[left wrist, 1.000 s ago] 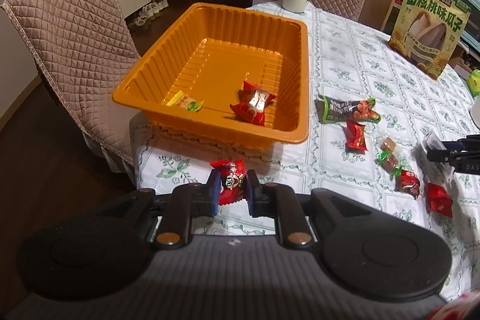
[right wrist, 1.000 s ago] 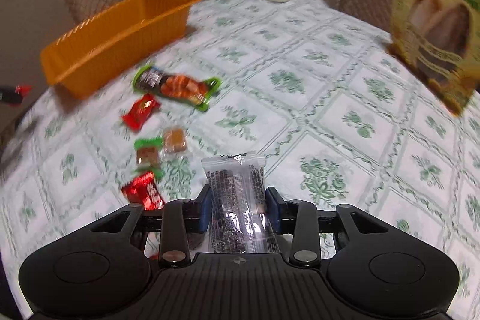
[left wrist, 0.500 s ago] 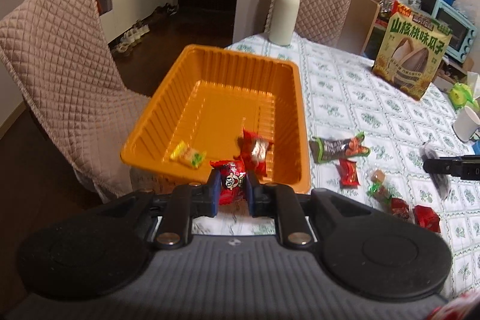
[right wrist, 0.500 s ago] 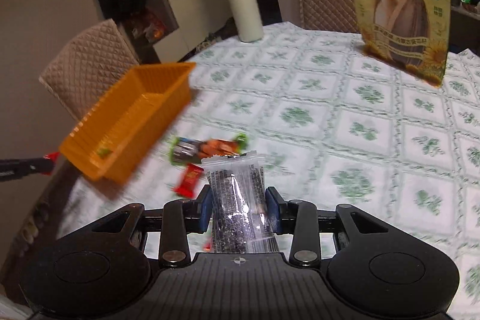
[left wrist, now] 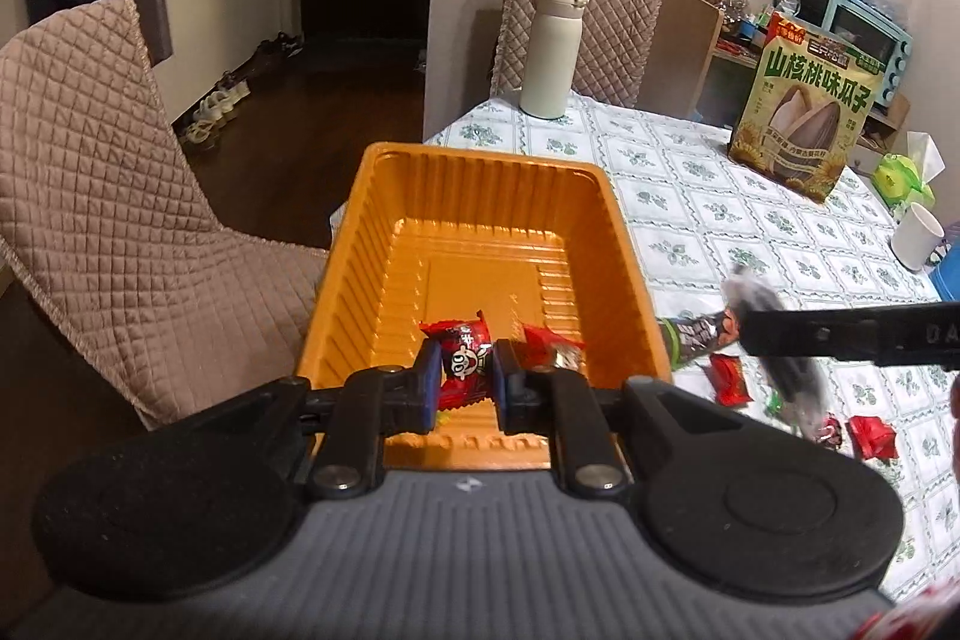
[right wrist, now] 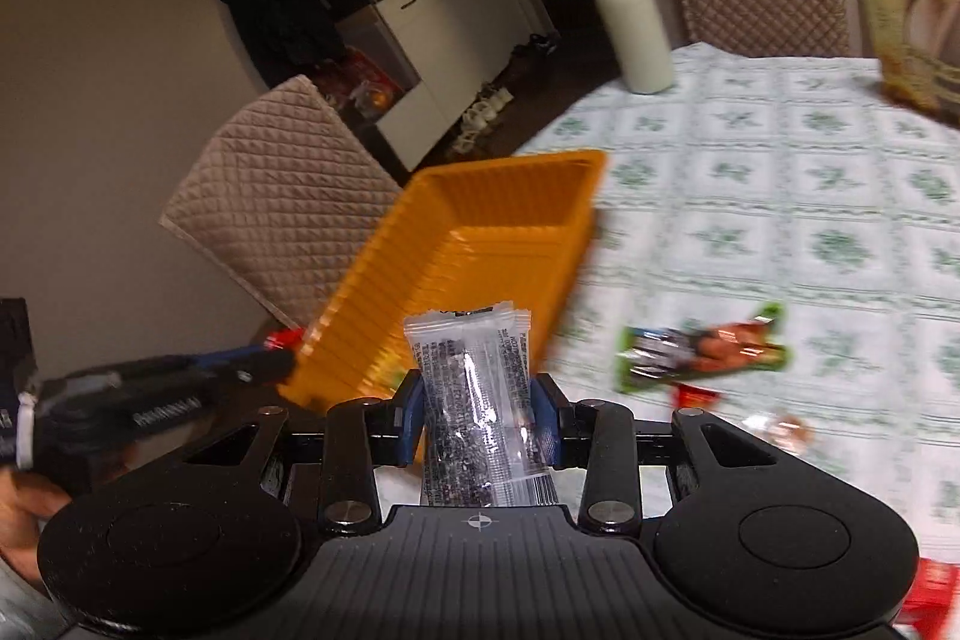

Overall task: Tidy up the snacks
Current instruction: 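Lower red candy into tray with left gripper while right gripper drops clear bag in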

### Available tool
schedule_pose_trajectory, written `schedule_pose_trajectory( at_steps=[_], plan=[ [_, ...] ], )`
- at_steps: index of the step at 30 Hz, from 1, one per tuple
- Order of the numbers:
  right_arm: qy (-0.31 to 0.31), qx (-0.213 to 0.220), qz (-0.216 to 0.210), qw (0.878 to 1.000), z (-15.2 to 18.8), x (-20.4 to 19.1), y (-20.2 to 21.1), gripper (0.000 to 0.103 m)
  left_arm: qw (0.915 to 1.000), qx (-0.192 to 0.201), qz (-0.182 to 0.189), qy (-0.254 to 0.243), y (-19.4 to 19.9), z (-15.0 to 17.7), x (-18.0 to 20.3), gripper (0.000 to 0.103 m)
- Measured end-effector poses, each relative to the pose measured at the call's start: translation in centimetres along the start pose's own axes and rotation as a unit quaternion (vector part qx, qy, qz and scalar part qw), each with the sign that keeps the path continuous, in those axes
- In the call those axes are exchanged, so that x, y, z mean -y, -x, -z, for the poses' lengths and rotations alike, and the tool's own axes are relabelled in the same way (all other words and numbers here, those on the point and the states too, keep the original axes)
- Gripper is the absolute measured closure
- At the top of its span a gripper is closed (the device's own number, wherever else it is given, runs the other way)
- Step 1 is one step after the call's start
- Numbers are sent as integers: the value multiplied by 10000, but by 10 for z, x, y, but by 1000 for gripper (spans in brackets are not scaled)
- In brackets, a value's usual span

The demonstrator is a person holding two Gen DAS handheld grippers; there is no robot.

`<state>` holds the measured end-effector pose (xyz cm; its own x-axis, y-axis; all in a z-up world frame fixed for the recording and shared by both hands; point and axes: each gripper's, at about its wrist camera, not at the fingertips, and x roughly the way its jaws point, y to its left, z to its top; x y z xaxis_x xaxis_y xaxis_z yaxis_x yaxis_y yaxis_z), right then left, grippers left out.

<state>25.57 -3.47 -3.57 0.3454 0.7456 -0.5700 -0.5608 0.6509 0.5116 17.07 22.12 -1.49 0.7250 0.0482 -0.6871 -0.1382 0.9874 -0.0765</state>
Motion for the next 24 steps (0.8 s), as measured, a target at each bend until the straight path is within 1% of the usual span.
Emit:
schedule_pose_trajectory(
  at_steps=[4, 8, 17, 24],
  plan=[
    [-185, 36, 19, 9998, -10, -18, -29, 65, 9999, -1, 115, -97, -11, -9, -13, 87],
    [-495, -8, 68, 9988, -20, -25, -59, 65, 9996, -45, 196, -182, -26, -18, -23, 87],
    [-1038, -188, 321, 9939, -31, -24, -107, 65, 9987, -228, 356, -292, -60, -31, -40, 87],
    [-1177, -244, 587, 9910, -38, -21, -132, 65, 9980, -347, 424, -322, -77, -36, -49, 87]
  ],
)
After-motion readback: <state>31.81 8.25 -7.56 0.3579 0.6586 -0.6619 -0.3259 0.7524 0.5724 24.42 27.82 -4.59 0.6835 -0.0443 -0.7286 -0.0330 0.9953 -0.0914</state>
